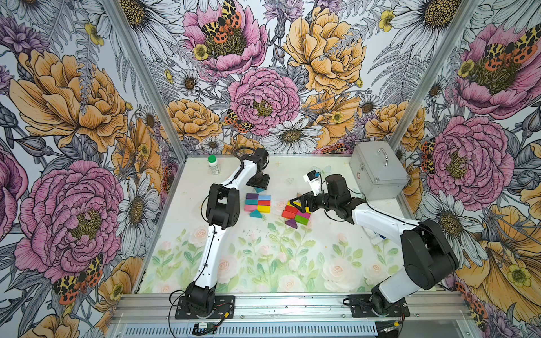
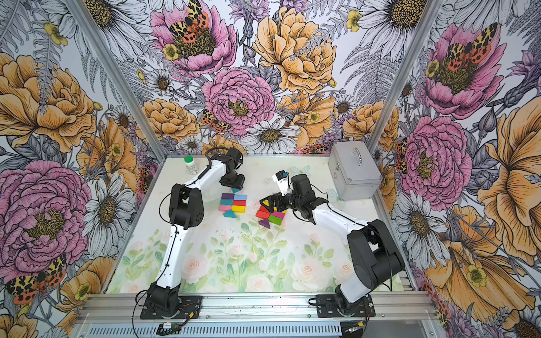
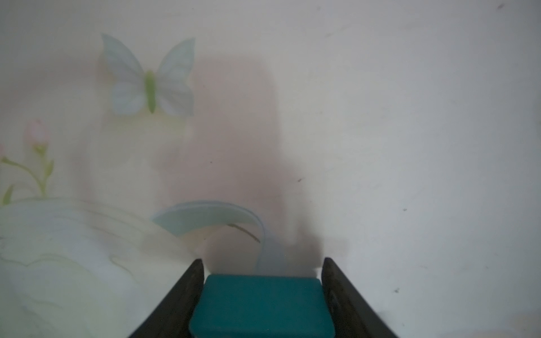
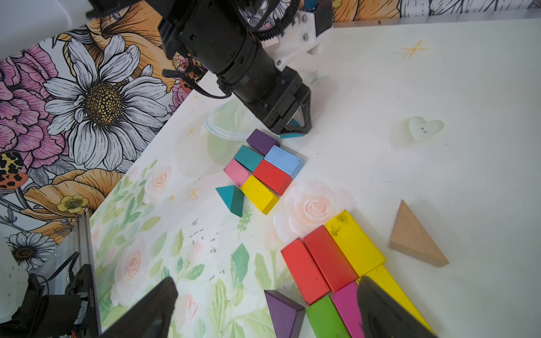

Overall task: Assemble a piece of candy with building blocks
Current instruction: Assemble the building block at the center of the board, then reset both arms

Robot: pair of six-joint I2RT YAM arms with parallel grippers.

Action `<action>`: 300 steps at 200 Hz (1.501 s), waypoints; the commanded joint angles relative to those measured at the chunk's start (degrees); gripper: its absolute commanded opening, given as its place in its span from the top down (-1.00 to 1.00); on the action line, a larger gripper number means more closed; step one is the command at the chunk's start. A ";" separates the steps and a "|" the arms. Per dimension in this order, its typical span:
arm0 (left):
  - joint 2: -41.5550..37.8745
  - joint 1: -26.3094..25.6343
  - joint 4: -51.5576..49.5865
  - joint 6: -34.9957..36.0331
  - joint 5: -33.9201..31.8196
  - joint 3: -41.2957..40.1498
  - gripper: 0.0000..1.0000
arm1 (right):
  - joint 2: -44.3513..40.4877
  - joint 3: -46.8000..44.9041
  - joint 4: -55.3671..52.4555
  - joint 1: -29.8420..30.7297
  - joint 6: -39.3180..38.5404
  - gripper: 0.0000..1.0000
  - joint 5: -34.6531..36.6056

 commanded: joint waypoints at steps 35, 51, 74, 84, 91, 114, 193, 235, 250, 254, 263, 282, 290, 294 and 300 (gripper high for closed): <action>-1.90 0.64 -0.30 -3.61 0.63 -2.68 -0.17 | -2.03 0.96 1.26 0.52 -0.29 -0.93 -1.42; -2.28 0.61 -0.12 -4.18 1.03 -3.19 -0.17 | -2.28 0.87 1.25 0.53 -0.36 -0.93 -1.33; -2.71 0.66 0.05 -4.92 1.43 -3.51 -0.17 | -2.30 0.87 1.25 0.54 -0.47 -0.93 -1.47; -2.83 0.69 0.06 -5.11 1.56 -3.48 -0.17 | -2.27 0.87 1.25 0.50 -0.47 -0.93 -1.48; -2.90 0.68 0.05 -5.22 1.76 -3.55 -0.18 | -2.32 0.85 1.25 0.50 -0.54 -0.93 -1.56; -3.26 0.58 0.13 -5.68 2.06 -3.76 -0.19 | -2.75 0.59 1.16 0.54 -0.70 -0.93 -1.56; -3.68 0.90 0.05 -6.61 4.25 -2.16 -0.59 | -4.40 0.19 -0.45 0.51 -1.93 -0.93 -0.09; -10.63 3.53 0.05 -7.16 7.76 -2.76 -0.97 | -10.27 -3.07 -2.09 -0.16 -4.31 -0.99 7.57; -16.33 4.22 0.09 -6.57 5.66 -6.26 -0.97 | -12.95 -5.01 -2.54 -1.38 -4.90 -0.99 12.06; -18.19 4.20 0.13 -6.26 4.64 -7.62 -0.97 | -13.39 -5.29 -2.77 -1.62 -5.02 -0.99 13.03; -22.48 3.90 0.70 -5.88 2.18 -11.24 -0.97 | -14.65 -5.76 -4.25 -2.10 -5.34 -1.00 16.76; -34.78 2.72 8.49 -5.38 -2.58 -24.32 -0.97 | -17.31 -6.40 -7.36 -2.49 -7.10 -1.00 23.41; -40.70 2.69 12.92 -5.88 -2.62 -30.52 -0.97 | -18.58 -7.52 -7.29 -2.54 -7.85 -0.99 26.08; -43.91 2.79 15.05 -6.30 -2.39 -33.35 -0.97 | -19.16 -8.06 -7.21 -2.58 -8.39 -1.00 27.31; -47.60 3.12 18.52 -7.59 -2.76 -37.23 -0.97 | -19.86 -8.68 -7.19 -2.67 -9.08 -0.99 29.25</action>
